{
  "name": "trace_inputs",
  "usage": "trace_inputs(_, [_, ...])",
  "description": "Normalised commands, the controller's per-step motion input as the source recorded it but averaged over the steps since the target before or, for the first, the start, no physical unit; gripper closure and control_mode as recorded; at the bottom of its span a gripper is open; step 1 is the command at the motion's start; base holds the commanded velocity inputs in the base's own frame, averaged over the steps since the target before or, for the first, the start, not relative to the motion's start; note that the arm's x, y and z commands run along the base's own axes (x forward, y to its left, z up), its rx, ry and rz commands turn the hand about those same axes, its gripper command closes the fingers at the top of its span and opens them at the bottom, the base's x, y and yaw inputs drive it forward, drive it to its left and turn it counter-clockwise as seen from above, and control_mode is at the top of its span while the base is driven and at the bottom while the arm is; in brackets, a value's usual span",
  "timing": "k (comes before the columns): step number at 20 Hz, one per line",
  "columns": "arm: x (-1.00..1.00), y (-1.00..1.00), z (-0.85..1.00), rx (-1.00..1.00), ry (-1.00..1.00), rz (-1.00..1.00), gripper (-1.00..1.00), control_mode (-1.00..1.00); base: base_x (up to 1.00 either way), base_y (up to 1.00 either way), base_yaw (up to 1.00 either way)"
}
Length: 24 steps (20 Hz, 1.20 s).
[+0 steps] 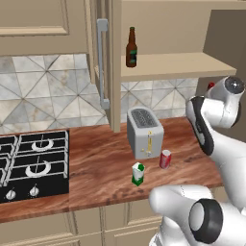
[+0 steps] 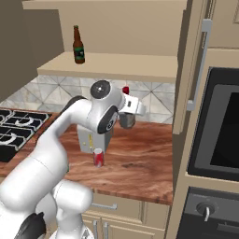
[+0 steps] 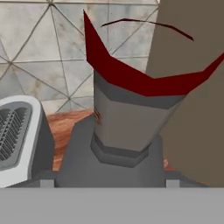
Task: Sort all alcoholic drinks to one cabinet, and non-alcoholic drinks to the other.
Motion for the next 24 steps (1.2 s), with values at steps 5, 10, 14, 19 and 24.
trace_inputs(5, [-0.39, 0.31, 0.93, -0.03, -0.1, 0.0, 1.0, -1.0, 0.0, 0.0, 0.0])
trace_inputs(10, [-0.26, 0.17, 0.71, 0.0, -0.19, 0.0, 1.0, -1.0, 0.0, 0.0, 0.0])
trace_inputs(14, [-0.11, 0.19, 0.71, 0.0, -0.21, 0.02, 1.0, -1.0, 0.0, 0.0, 0.0])
trace_inputs(19, [0.0, 0.33, 0.52, 0.0, -0.17, 0.0, 1.0, -1.0, 0.0, 0.0, 0.0])
trace_inputs(24, [0.06, 0.21, 0.54, 0.0, -0.15, 0.0, 1.0, -1.0, 0.0, 0.0, 0.0])
